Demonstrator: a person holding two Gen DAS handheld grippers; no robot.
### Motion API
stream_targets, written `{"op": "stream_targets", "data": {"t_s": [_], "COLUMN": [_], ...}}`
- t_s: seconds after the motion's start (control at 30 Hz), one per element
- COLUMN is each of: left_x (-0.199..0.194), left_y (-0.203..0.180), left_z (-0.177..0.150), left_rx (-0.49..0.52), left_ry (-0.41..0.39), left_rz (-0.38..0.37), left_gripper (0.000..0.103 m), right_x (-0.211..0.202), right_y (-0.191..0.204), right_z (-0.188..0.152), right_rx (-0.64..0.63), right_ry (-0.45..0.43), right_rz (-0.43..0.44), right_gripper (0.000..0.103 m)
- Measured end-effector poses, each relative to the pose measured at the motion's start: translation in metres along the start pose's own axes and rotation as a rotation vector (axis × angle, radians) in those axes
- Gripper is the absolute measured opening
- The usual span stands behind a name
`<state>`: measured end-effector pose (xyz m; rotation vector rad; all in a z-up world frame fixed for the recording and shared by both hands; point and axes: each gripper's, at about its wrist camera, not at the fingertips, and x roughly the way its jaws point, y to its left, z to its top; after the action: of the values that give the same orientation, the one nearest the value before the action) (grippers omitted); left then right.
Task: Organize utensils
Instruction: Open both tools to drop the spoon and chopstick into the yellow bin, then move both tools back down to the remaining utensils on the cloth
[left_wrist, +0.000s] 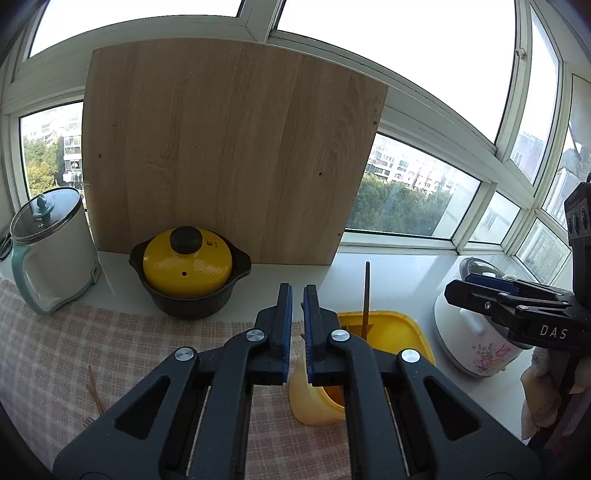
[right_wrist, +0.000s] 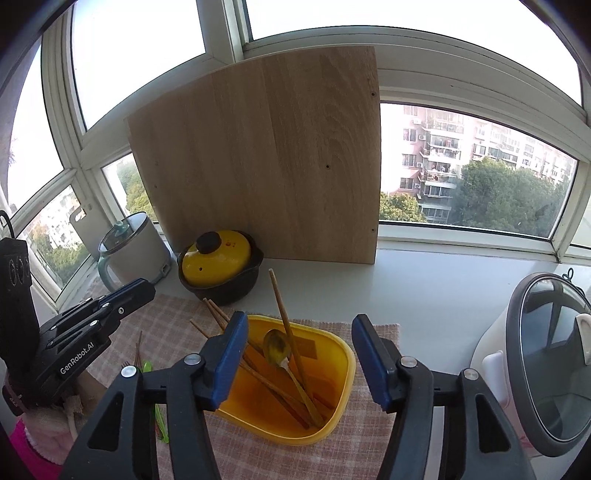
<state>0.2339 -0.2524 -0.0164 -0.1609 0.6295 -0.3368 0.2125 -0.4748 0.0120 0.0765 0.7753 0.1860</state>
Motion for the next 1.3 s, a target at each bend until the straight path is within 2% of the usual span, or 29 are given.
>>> {"op": "stream_targets", "data": {"t_s": [0.03, 0.1, 0.17, 0.3, 0.43, 0.5, 0.73, 0.87, 1.03, 1.17, 1.23, 1.3], "left_x": [-0.003, -0.010, -0.018, -0.034, -0.049, -0.058, -0.087, -0.095, -0.085, -0.070, -0.060, -0.050], "left_y": [0.002, 0.007, 0.013, 0.033, 0.064, 0.079, 0.135, 0.168, 0.196, 0.209, 0.212, 0.215], "left_z": [-0.001, -0.003, -0.005, -0.009, -0.018, -0.024, -0.050, -0.070, -0.093, -0.108, -0.116, -0.125], "left_rx": [-0.001, -0.005, -0.006, -0.021, -0.075, -0.084, -0.143, -0.204, -0.245, -0.291, -0.319, -0.345], "left_ry": [0.003, 0.005, 0.001, 0.023, 0.053, 0.061, 0.119, 0.168, 0.248, 0.316, 0.351, 0.392], "left_rz": [0.002, -0.003, 0.001, 0.008, 0.037, 0.053, 0.162, 0.201, 0.221, 0.192, 0.173, 0.164], "left_gripper": [0.008, 0.036, 0.048, 0.049, 0.049, 0.049, 0.049, 0.049, 0.048, 0.031, 0.029, 0.023], "right_x": [-0.002, -0.007, -0.013, -0.024, -0.029, -0.029, -0.018, -0.005, 0.019, 0.046, 0.062, 0.078], "right_y": [0.002, 0.006, 0.010, 0.021, 0.040, 0.050, 0.091, 0.114, 0.139, 0.159, 0.166, 0.173], "right_z": [-0.001, -0.004, -0.007, -0.015, -0.023, -0.026, -0.035, -0.041, -0.052, -0.064, -0.069, -0.074], "right_rx": [0.000, -0.004, -0.006, -0.013, -0.062, -0.094, -0.231, -0.274, -0.291, -0.302, -0.288, -0.281], "right_ry": [-0.004, -0.017, -0.038, -0.083, -0.120, -0.128, -0.085, -0.027, 0.059, 0.168, 0.218, 0.269], "right_rz": [-0.001, -0.007, -0.016, -0.013, -0.015, 0.004, 0.093, 0.140, 0.195, 0.249, 0.276, 0.290], "right_gripper": [0.064, 0.072, 0.077, 0.090, 0.094, 0.103, 0.103, 0.103, 0.095, 0.082, 0.076, 0.068]}}
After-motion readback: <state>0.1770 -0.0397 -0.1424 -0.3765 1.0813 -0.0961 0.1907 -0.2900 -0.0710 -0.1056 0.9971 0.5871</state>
